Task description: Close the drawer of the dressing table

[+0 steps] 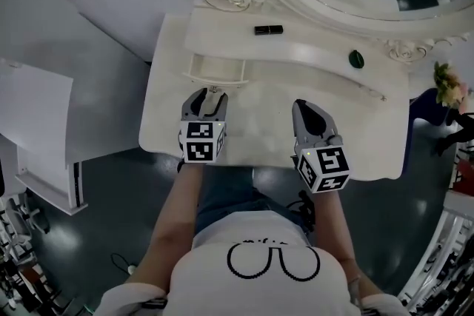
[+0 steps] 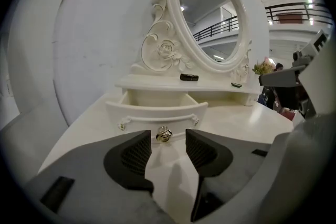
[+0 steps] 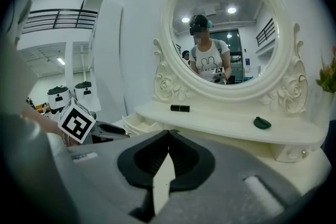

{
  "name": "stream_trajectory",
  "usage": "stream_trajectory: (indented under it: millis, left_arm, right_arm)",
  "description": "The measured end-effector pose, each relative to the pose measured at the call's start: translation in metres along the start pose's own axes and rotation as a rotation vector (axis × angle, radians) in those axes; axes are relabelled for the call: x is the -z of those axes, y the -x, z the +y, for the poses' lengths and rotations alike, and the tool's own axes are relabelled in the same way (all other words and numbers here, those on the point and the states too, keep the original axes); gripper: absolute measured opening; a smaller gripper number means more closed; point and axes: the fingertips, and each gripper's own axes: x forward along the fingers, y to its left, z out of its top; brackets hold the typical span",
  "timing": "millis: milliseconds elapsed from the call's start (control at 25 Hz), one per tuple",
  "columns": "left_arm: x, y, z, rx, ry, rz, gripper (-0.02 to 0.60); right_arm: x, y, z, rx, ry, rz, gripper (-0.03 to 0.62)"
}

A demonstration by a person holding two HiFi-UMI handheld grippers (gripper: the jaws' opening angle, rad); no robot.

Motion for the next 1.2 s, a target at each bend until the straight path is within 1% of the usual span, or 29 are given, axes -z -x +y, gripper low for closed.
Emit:
stream_trajectory:
  millis: [160,200,240,640,1200]
  left_arm:
    - [0.005,-0.008,0.003,-0.009,0.019,0.021,0.202]
    - [0.005,-0.008,0.004,-0.016,0.023,0.022,0.188]
    - [0.005,-0.008,0.005,-0.024,0.025,0.026,0.097]
    - [0.002,-0.012,0.007,-0.037,0.034,0.054,0.095]
    - [-0.018,-0.042,0.017,-0.028,0.022,0.071,0.095]
  right_arm:
    - [0.002,-0.007,-0.005,0.003,-0.007,0.01,0.0]
    - [0.003,-0.008,-0.006,0.002,-0.009,0.012,0.0]
    - [0.003,-0.009,-0.006,0.001,-0.012,0.014,0.0]
    - [0.001,-0.015,-0.006,-0.009,-0.026,0.017,0.0]
    - [-0.006,-0.032,-0.016,0.004,-0.037,0.021,0.0]
